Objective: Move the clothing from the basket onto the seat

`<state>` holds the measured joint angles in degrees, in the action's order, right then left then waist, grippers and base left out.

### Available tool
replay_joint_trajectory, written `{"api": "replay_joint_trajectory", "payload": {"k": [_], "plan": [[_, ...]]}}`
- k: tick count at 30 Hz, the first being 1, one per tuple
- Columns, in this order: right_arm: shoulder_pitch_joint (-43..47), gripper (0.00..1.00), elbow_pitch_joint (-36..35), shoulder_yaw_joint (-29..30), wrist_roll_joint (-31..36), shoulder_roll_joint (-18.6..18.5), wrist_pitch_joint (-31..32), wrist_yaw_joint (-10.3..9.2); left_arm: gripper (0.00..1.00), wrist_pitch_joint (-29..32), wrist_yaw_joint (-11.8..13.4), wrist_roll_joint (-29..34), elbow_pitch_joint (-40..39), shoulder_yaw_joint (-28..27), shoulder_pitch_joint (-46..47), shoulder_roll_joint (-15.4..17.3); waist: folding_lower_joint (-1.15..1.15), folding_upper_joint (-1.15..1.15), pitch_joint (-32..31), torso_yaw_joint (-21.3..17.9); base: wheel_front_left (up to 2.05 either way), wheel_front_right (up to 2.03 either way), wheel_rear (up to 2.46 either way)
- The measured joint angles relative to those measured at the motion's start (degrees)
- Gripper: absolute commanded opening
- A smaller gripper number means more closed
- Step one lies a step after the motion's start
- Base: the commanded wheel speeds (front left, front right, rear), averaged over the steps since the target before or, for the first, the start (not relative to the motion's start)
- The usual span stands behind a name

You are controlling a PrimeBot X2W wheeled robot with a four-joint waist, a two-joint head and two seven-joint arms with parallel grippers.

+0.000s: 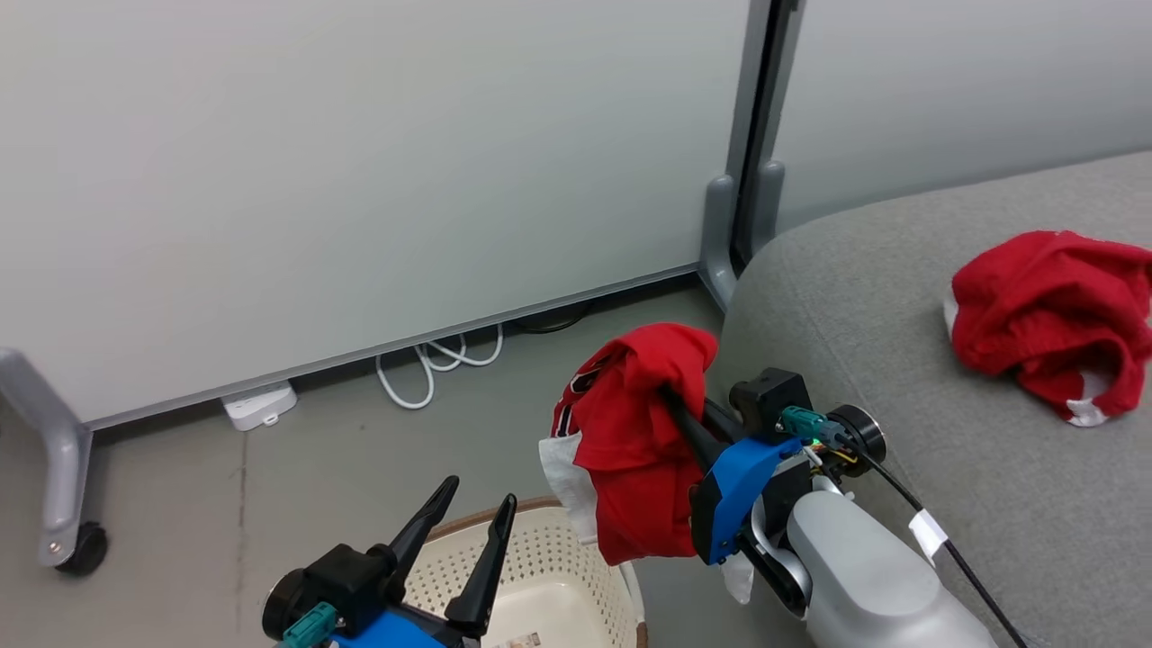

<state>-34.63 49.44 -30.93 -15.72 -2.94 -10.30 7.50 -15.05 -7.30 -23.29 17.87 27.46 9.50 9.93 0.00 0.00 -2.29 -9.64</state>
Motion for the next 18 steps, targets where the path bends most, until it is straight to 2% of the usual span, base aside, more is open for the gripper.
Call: {"api": "replay_joint_trajectory", "payload": {"k": [18], "plan": [[0.42, 0.00, -1.04, 0.57, 0.32, -0.63, 0.46, 0.00, 1.00, -0.01, -0.01, 0.34, -0.16, 0.83, 0.71, -0.43, 0.00, 0.00, 1.21, -16.68, 0.00, 0.00, 0.00]]}}
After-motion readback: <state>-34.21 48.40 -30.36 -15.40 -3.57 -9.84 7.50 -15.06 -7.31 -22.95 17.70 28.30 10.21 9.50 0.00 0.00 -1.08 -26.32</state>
